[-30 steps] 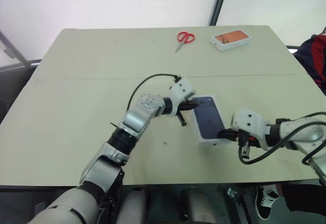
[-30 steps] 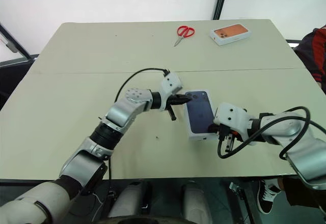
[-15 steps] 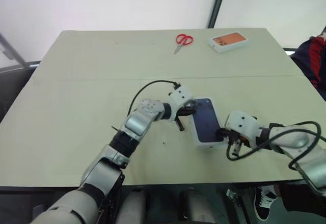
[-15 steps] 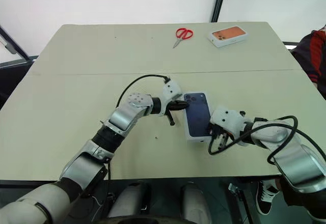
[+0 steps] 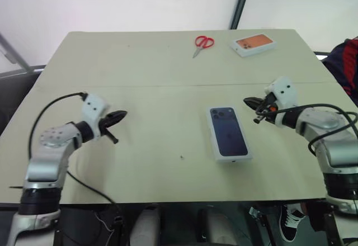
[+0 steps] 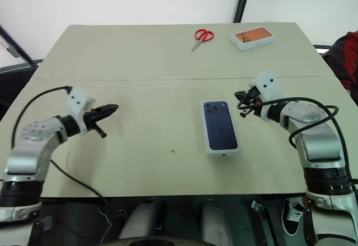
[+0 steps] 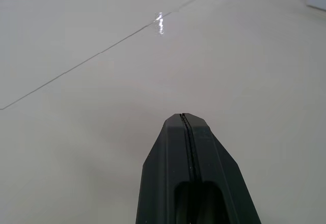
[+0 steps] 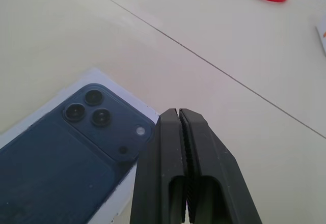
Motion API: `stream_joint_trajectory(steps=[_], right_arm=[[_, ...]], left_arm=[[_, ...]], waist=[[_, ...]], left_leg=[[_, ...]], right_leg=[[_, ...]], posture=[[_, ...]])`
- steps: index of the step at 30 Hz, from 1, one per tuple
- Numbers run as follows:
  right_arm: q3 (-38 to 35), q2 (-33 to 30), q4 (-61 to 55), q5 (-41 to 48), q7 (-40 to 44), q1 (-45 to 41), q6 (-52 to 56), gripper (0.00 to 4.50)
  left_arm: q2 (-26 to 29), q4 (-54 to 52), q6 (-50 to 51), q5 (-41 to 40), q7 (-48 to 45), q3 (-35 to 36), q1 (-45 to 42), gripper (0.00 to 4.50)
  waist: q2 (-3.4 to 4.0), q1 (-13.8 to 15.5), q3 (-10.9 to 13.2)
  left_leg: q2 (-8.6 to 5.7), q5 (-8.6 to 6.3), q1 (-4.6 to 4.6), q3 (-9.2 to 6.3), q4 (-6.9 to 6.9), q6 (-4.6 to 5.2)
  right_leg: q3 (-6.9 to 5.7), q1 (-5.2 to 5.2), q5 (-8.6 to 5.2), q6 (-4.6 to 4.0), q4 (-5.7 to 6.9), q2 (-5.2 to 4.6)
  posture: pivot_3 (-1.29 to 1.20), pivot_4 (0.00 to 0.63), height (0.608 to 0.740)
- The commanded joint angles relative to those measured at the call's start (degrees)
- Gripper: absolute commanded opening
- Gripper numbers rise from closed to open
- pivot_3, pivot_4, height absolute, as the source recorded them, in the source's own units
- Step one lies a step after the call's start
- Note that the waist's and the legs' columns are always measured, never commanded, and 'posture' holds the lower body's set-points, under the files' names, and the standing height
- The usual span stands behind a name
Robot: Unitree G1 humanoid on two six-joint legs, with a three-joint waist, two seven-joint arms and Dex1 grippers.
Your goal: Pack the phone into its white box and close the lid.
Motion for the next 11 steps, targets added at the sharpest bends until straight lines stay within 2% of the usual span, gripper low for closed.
stream_joint_trajectory(steps=[1,11], right_arm=[[0.59,0.31,0.94,0.31,1.77,-1.9,-2.51,0.09],[2.57,1.78,2.31,-0.4,1.59,-2.76,-3.98,0.09]], left_arm=[[1.51,-2.92,-1.81,-1.4,0.43,2.98,2.48,0.0],[1.19,-4.82,0.45,-2.27,4.75,2.82,3.89,0.0]], waist=[[0.01,-0.11,0.0],[0.01,-0.21,0.0]], left_leg=[[0.02,-0.02,0.0,0.0,-0.01,0.03],[0.04,-0.03,0.0,0.0,-0.04,0.04]], right_leg=[[0.0,-0.01,0.0,0.0,-0.01,0.02],[0.01,-0.05,0.0,0.0,0.02,0.04]], posture=[[0.0,0.15,0.74],[0.0,0.15,0.74]])
